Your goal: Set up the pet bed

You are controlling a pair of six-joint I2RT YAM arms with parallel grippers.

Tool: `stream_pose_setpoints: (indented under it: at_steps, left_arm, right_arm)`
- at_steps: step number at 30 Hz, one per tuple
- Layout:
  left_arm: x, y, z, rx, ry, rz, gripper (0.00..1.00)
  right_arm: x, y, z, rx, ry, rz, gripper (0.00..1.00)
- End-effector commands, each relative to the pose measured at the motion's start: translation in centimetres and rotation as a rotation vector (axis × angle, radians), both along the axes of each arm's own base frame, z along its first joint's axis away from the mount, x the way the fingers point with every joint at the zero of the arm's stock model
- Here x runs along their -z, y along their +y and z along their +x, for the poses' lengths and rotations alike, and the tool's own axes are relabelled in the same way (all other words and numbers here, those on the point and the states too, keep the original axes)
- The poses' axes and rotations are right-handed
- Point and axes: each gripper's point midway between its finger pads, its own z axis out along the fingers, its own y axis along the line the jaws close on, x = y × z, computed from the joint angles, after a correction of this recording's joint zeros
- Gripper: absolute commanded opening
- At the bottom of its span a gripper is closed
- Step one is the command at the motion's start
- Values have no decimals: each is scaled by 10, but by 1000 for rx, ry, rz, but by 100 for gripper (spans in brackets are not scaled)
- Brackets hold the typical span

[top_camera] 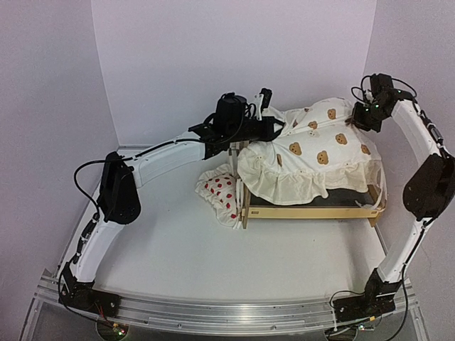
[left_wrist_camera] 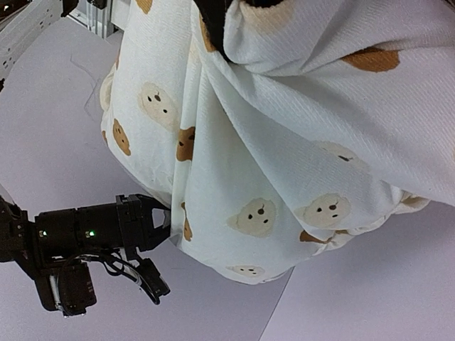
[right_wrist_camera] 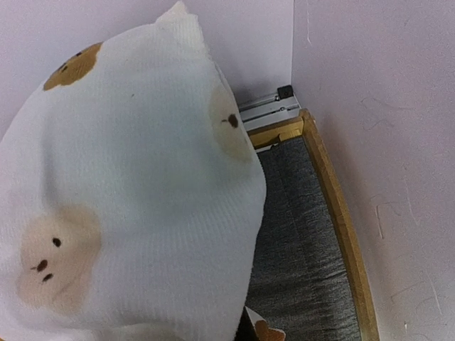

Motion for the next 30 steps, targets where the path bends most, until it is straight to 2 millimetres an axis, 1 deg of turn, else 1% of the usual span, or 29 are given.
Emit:
stream_pose_setpoints:
  at_steps: [1, 3, 6, 7, 10, 12, 13, 14, 16, 18, 19, 20, 21, 23, 24, 27, 30]
  left_arm:
    - [-3, 4, 12, 39, -19, -43, 0]
    - [7, 3, 17, 37, -13, -41, 0]
    - [24, 3, 19, 34, 11, -38, 0]
    - [27, 2, 19, 36, 14, -41, 0]
    - [38, 0, 19, 42, 38, -32, 0]
    - [42, 0, 19, 46, 57, -31, 1]
    - [44, 1, 17, 50, 66, -30, 4]
    - [44, 2, 15, 54, 74, -29, 11]
    - [40, 6, 10, 63, 84, -21, 31]
    - [30, 14, 3, 58, 79, -11, 54]
    - [24, 20, 1, 45, 74, -4, 64]
    - [19, 25, -1, 27, 67, 5, 72]
    - [13, 32, -2, 8, 64, 12, 78]
    - [3, 43, -4, -30, 49, 30, 85]
    - [-2, 49, -5, -49, 43, 41, 86]
    - [-10, 67, -1, -140, 31, 91, 88]
    - [-6, 84, 7, -248, 19, 164, 87]
  right_arm:
    - [7, -61, 26, 189, -62, -78, 0]
    - [22, -63, 33, 186, -38, -80, 0]
    - [43, -67, 39, 196, 1, -93, 0]
    - [50, -69, 40, 201, 15, -97, 0]
    - [63, -74, 45, 207, 37, -114, 0]
    - [67, -79, 47, 219, 45, -133, 0]
    - [68, -81, 48, 222, 49, -142, 0]
    - [67, -84, 48, 227, 48, -154, 0]
    - [66, -91, 48, 235, 52, -183, 0]
    - [64, -97, 46, 243, 59, -212, 0]
    - [65, -100, 45, 245, 62, -220, 0]
    - [66, -101, 46, 241, 66, -222, 0]
    - [68, -100, 48, 230, 69, -221, 0]
    - [76, -94, 56, 191, 73, -201, 0]
    - [80, -91, 60, 173, 75, -186, 0]
    - [97, -77, 76, 103, 79, -122, 0]
    - [112, -65, 88, 41, 86, -74, 0]
